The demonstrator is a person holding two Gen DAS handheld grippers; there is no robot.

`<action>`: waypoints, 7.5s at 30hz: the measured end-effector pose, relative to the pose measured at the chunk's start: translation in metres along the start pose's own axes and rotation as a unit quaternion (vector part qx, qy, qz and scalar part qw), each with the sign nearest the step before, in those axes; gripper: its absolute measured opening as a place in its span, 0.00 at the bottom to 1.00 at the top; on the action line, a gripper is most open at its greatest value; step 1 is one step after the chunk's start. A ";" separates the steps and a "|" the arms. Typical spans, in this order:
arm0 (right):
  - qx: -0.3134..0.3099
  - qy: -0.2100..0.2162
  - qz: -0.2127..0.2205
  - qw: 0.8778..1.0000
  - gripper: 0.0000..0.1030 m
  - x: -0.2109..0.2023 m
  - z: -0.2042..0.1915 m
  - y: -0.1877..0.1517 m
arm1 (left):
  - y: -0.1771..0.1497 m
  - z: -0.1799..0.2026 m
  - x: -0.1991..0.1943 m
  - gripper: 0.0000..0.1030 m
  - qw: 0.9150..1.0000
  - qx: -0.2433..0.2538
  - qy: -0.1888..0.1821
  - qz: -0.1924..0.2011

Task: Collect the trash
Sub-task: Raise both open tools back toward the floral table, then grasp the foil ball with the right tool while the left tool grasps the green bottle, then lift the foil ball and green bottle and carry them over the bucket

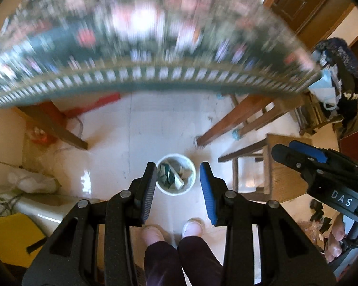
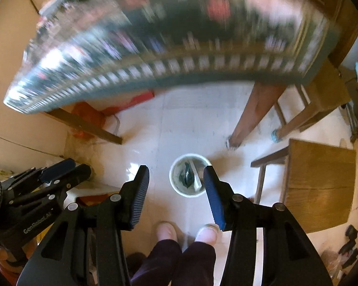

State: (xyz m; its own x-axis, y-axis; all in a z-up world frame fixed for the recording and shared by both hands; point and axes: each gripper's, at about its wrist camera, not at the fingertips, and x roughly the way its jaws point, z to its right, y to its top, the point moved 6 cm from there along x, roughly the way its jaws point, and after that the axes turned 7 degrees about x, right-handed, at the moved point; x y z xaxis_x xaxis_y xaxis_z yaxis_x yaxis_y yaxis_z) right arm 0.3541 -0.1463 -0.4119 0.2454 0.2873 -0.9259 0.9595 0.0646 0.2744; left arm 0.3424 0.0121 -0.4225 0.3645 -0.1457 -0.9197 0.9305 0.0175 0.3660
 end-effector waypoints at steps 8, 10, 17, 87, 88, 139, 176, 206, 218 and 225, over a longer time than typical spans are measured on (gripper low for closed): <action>-0.020 0.008 0.073 0.997 0.42 -0.109 -0.046 0.016 | 0.030 0.012 -0.131 0.35 0.996 0.028 0.004 0.087; -0.027 0.008 0.096 0.995 0.42 -0.136 -0.056 0.018 | 0.040 0.016 -0.167 0.39 0.992 0.035 0.001 0.119; -0.040 0.015 0.194 0.980 0.42 -0.237 -0.097 0.025 | 0.060 0.021 -0.271 0.40 0.976 0.057 0.002 0.211; 0.001 0.022 0.154 0.988 0.84 -0.098 -0.069 0.405 | 0.410 -0.186 -0.103 0.87 0.976 -0.125 0.108 0.141; 0.005 0.017 0.147 0.989 0.84 -0.089 -0.069 0.409 | 0.412 -0.194 -0.093 0.87 0.977 -0.128 0.107 0.131; -0.013 -0.009 0.190 0.982 0.44 -0.102 -0.056 0.398 | 0.398 -0.112 -0.105 0.40 0.976 -0.086 0.080 0.185; -0.076 0.092 0.353 0.928 0.44 -0.327 -0.118 0.135 | 0.145 0.020 -0.376 0.40 0.927 0.046 0.023 0.371; -0.013 0.040 0.215 0.976 0.44 -0.246 -0.066 0.010 | 0.038 0.042 -0.244 0.40 0.984 0.029 -0.017 0.177; -0.004 0.014 0.091 0.996 0.44 -0.103 -0.010 -0.007 | -0.017 0.017 -0.047 0.40 0.999 -0.021 -0.018 0.017; -0.023 0.004 0.021 1.000 0.44 0.008 0.007 -0.018 | -0.052 -0.003 0.047 0.40 0.998 -0.038 -0.021 -0.044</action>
State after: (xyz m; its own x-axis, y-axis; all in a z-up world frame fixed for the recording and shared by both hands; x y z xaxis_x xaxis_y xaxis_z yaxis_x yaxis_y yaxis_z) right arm 0.3394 -0.1520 -0.4263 0.2835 0.2974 -0.9117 0.9411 0.0966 0.3241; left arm 0.3110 0.0069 -0.4852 0.2802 -0.1911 -0.9407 0.9597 0.0782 0.2699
